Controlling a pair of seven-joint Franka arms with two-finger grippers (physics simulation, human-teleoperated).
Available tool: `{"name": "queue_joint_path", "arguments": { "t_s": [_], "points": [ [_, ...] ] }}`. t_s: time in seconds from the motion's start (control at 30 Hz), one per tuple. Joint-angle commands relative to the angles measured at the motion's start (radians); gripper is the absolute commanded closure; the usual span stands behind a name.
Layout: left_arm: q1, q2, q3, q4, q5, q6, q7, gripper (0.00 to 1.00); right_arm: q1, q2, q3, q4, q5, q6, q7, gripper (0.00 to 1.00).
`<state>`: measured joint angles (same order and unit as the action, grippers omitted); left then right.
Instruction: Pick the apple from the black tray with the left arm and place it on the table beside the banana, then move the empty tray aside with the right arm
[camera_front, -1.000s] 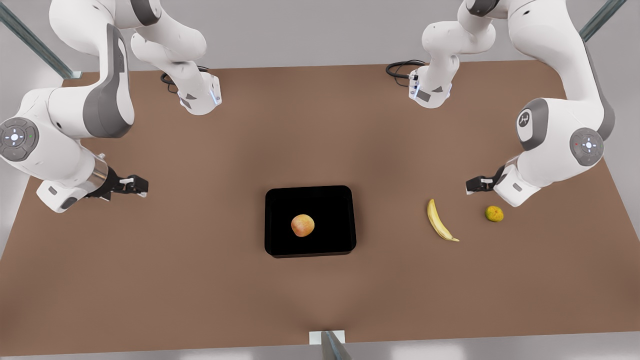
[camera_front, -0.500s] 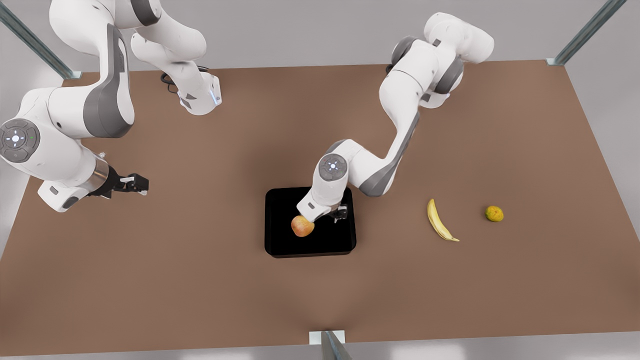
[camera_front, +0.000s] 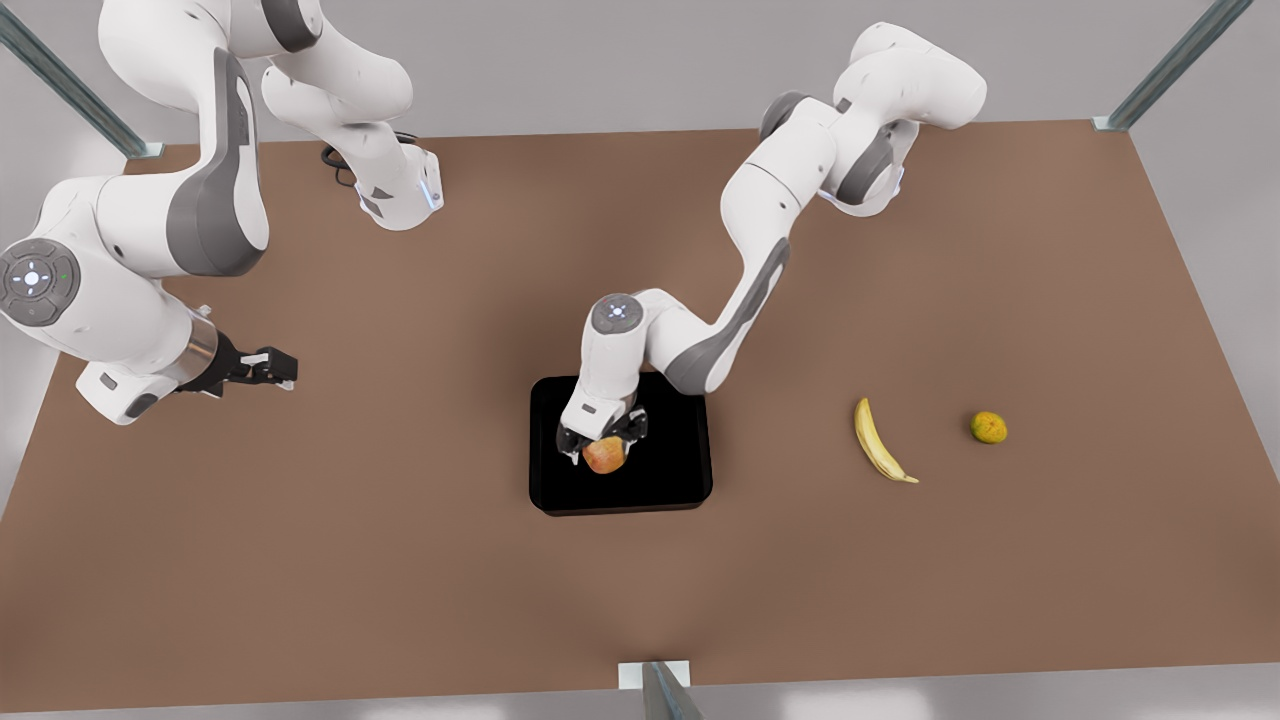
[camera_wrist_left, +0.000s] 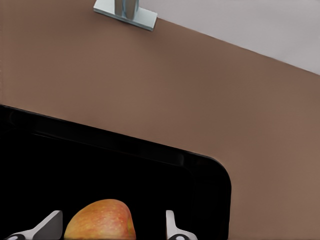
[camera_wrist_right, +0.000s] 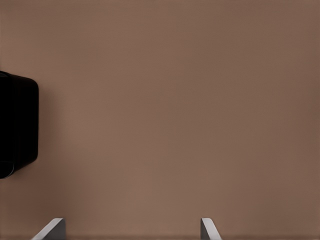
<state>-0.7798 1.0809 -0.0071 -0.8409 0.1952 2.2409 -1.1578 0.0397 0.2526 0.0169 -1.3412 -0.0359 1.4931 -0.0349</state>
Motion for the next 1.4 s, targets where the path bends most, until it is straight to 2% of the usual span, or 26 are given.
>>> {"name": "queue_joint_path", "arguments": {
  "t_s": [0.0, 0.6, 1.2, 1.23, 1.27, 1.37],
  "points": [
    [0.001, -0.001, -0.004, -0.004, 0.001, -0.049, -0.401, 0.0, 0.0, -0.001, 0.0, 0.0, 0.001, -0.001, -0.002, 0.0],
    [0.002, 0.053, -0.025, -0.02, -0.002, -0.052, -0.284, 0.0, 0.0, -0.001, 0.0, 0.0, 0.001, -0.001, -0.002, 0.0],
    [-0.001, 0.116, -0.03, -0.03, 0.001, 0.046, -0.272, 0.0, 0.0, 0.0, 0.0, 0.0, 0.001, 0.001, -0.002, 0.0],
    [-0.001, 0.116, -0.03, -0.03, 0.001, 0.042, -0.272, 0.02, 0.0, 0.0, 0.0, 0.0, 0.001, 0.001, -0.002, 0.0],
    [-0.001, 0.114, -0.03, -0.03, 0.001, 0.036, -0.272, 0.21, 0.0, 0.0, 0.0, 0.0, 0.001, 0.001, -0.002, 0.0],
    [-0.001, 0.1, -0.03, -0.03, 0.003, -0.006, -0.269, 0.21, 0.0, 0.0, 0.0, 0.0, 0.001, 0.001, -0.002, 0.0]
  ]
}}
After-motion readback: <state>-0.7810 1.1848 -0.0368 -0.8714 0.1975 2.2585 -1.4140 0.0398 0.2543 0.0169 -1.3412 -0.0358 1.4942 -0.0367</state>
